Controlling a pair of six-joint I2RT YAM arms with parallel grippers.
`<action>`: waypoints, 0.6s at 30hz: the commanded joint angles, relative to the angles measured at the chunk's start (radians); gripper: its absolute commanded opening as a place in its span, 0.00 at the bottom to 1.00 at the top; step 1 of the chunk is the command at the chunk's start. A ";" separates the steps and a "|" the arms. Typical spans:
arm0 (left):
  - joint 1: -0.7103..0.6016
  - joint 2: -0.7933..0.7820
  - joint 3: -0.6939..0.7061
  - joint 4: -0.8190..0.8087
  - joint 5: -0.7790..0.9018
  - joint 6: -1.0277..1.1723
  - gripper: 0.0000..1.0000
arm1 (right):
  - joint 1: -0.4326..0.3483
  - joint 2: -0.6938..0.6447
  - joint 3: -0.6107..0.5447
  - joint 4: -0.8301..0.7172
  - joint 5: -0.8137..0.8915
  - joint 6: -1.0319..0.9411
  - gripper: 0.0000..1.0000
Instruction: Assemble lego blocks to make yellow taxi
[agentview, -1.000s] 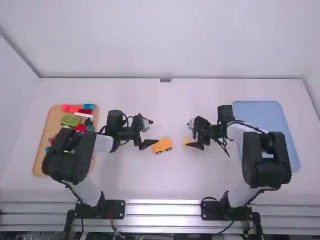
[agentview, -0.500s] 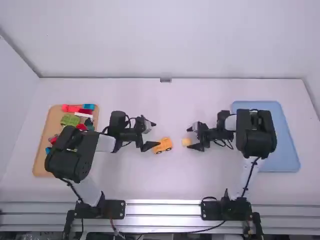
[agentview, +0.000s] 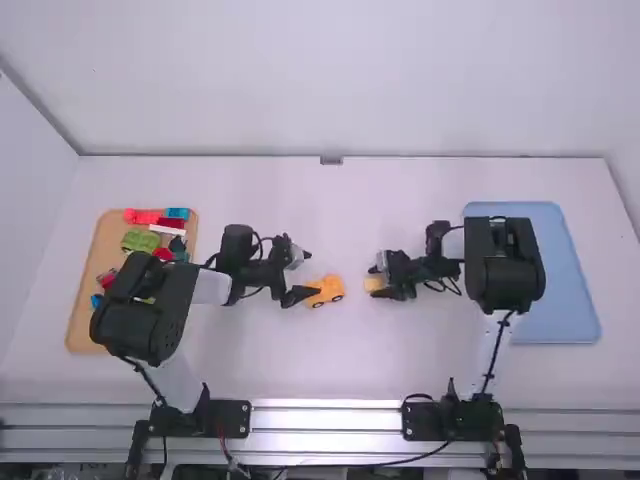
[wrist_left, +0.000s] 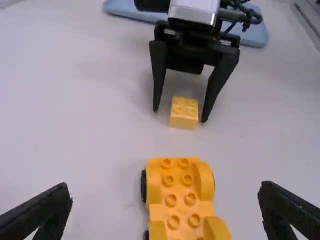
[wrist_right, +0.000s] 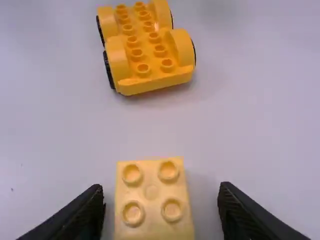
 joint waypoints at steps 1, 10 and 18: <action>-0.009 0.006 -0.011 -0.015 -0.030 0.005 0.99 | -0.014 0.014 -0.001 -0.005 0.009 0.003 0.60; -0.052 0.006 -0.011 -0.026 -0.059 0.006 0.99 | -0.017 0.014 -0.002 -0.005 0.010 0.005 0.34; -0.095 0.006 -0.022 -0.041 -0.169 0.008 0.99 | -0.017 0.013 -0.001 -0.012 -0.012 0.006 0.21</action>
